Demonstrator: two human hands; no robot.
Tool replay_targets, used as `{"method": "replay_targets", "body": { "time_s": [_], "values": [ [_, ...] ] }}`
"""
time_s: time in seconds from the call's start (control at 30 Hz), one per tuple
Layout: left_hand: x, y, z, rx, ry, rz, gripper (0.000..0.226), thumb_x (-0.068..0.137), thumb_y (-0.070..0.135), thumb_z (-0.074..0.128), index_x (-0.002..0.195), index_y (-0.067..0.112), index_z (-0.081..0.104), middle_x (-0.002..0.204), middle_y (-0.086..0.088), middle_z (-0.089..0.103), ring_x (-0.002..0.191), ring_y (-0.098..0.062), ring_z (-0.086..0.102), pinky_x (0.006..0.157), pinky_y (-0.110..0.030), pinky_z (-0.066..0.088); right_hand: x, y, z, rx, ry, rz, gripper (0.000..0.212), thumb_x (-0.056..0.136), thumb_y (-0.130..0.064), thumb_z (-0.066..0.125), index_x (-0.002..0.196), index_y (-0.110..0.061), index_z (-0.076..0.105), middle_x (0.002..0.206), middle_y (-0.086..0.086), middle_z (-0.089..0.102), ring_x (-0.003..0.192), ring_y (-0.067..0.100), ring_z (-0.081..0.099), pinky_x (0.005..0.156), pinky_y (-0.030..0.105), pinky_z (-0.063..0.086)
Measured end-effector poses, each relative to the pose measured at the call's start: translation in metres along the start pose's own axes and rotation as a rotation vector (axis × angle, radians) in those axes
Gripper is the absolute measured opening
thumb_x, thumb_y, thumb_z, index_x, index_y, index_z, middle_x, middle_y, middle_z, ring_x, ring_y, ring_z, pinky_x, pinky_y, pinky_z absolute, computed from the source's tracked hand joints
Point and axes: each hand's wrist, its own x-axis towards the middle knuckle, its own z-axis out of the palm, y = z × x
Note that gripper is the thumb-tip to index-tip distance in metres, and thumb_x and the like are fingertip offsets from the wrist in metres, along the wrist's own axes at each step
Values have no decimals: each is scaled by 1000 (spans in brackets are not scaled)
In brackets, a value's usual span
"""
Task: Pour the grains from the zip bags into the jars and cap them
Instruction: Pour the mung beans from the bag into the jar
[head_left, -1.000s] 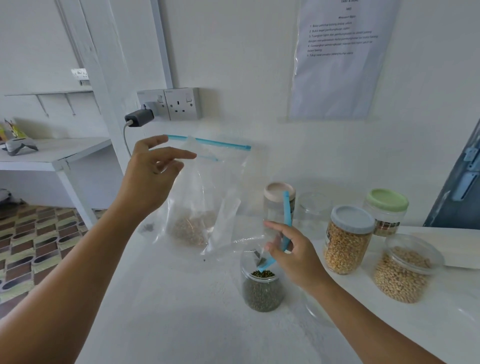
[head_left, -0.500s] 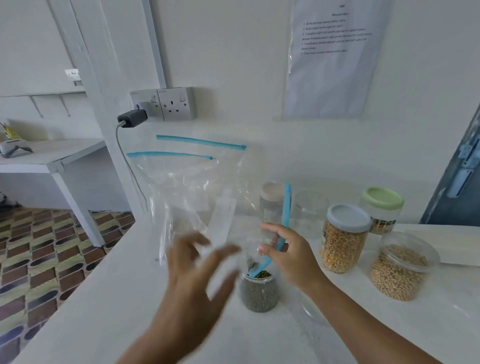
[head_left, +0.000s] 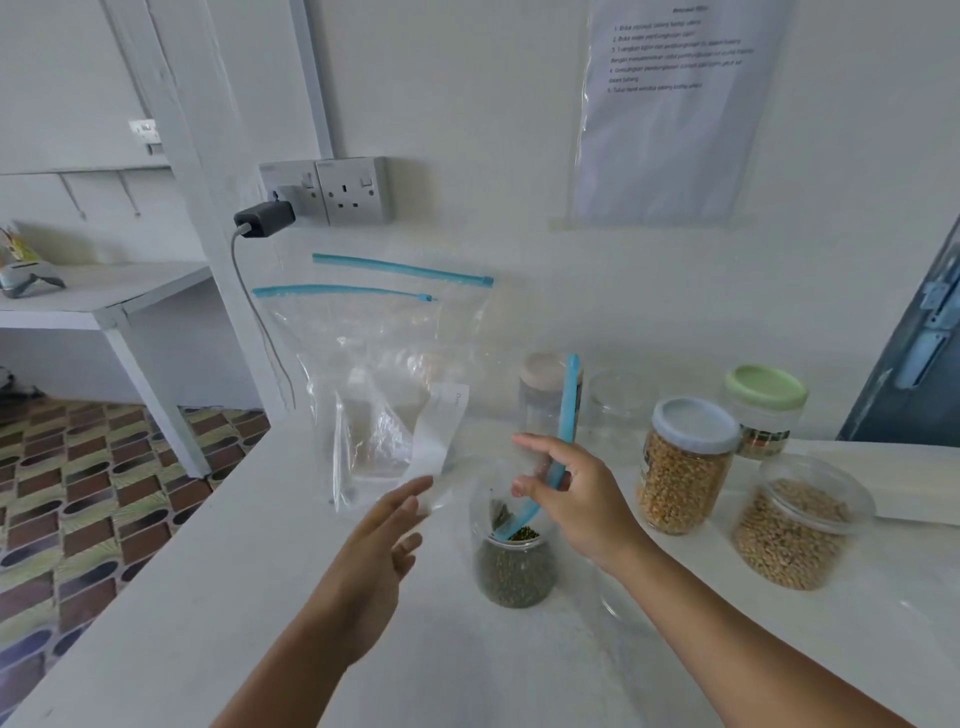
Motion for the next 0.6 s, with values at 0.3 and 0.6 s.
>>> {"method": "replay_targets", "body": {
  "time_s": [0.3,0.6],
  "values": [
    [26,17,6,-302,29,172,29,86,17,70,112,19,80,105,-8,70,103,-22,61,102,-34,47,-3,-1,-3,-30,-44,1,47,92,-19,78,125,-50,66,115,-13,65,109,12,65,96,26,57],
    [37,56,22,-182,-46,297,24,93,0,67,98,16,84,83,-1,71,72,-8,64,67,-16,52,-5,-1,-2,0,-23,27,46,93,-22,77,126,-52,66,118,-15,66,115,6,63,108,37,53]
  ]
}}
